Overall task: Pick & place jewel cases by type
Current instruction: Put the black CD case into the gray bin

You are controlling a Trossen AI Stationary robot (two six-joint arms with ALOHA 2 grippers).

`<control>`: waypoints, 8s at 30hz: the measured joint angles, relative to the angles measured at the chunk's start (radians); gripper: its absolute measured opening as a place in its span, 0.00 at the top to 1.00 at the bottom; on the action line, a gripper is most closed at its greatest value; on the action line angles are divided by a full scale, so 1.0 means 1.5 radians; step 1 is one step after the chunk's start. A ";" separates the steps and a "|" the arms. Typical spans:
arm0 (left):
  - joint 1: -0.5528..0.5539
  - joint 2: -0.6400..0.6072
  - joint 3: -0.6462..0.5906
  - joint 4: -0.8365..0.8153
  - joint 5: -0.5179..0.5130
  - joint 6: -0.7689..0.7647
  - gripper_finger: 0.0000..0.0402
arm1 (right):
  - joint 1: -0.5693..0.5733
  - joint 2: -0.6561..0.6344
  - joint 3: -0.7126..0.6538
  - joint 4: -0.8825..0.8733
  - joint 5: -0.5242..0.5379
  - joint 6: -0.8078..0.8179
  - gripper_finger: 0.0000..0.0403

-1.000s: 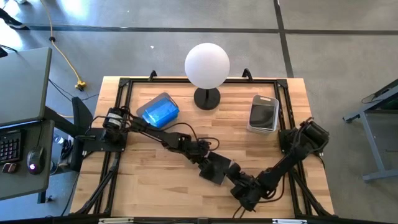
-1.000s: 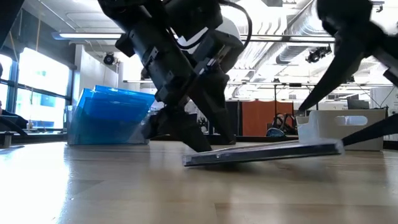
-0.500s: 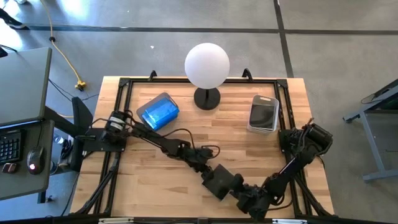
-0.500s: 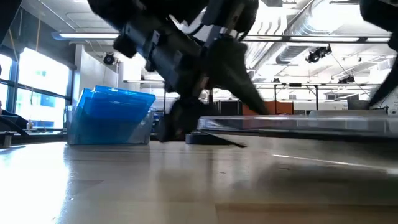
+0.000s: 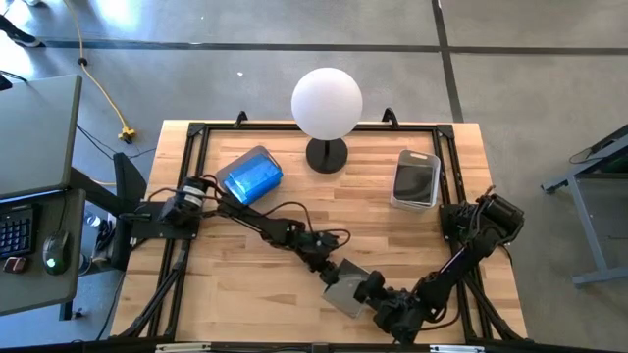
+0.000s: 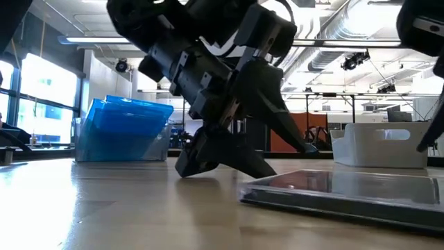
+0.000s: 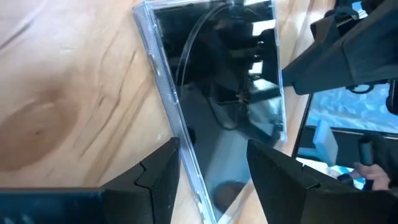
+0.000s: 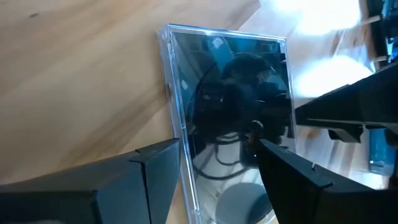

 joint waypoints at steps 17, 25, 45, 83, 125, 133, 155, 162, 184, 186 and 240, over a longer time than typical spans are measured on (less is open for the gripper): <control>0.012 0.004 0.033 -0.055 0.051 0.029 0.55 | 0.002 0.000 -0.001 0.002 0.043 -0.100 0.49; 0.009 0.004 0.033 -0.077 0.136 -0.004 0.55 | 0.008 0.000 -0.003 -0.033 0.133 -0.148 0.49; 0.021 0.031 0.039 -0.037 0.119 -0.013 0.55 | 0.025 0.000 0.000 0.032 -0.024 -0.227 0.49; 0.032 0.040 0.032 -0.049 0.064 -0.004 0.55 | -0.102 -0.003 0.000 -0.010 -0.247 -0.200 0.49; 0.116 0.041 0.035 0.048 0.049 0.047 0.55 | -0.051 0.000 0.000 -0.111 0.034 -0.040 0.49; 0.172 0.047 0.070 0.045 0.071 0.114 0.55 | -0.054 -0.002 -0.003 -0.243 0.107 0.075 0.49; 0.264 0.042 0.355 -0.059 0.021 0.274 0.55 | -0.127 -0.243 -0.002 -0.775 0.086 0.373 0.49; 0.265 0.077 0.455 -0.094 -0.011 0.291 0.55 | -0.168 -0.375 -0.003 -0.794 0.053 0.376 0.49; 0.286 0.291 0.711 -0.266 -0.100 0.247 0.55 | -0.472 -0.471 -0.007 -0.944 -0.154 0.553 0.49; 0.286 0.291 0.711 -0.265 -0.113 0.243 0.55 | -0.490 -0.488 -0.029 -0.912 -0.159 0.525 0.49; 0.282 0.286 0.714 -0.410 -0.103 0.270 0.55 | -0.605 -0.505 -0.184 -0.611 -0.146 0.511 0.49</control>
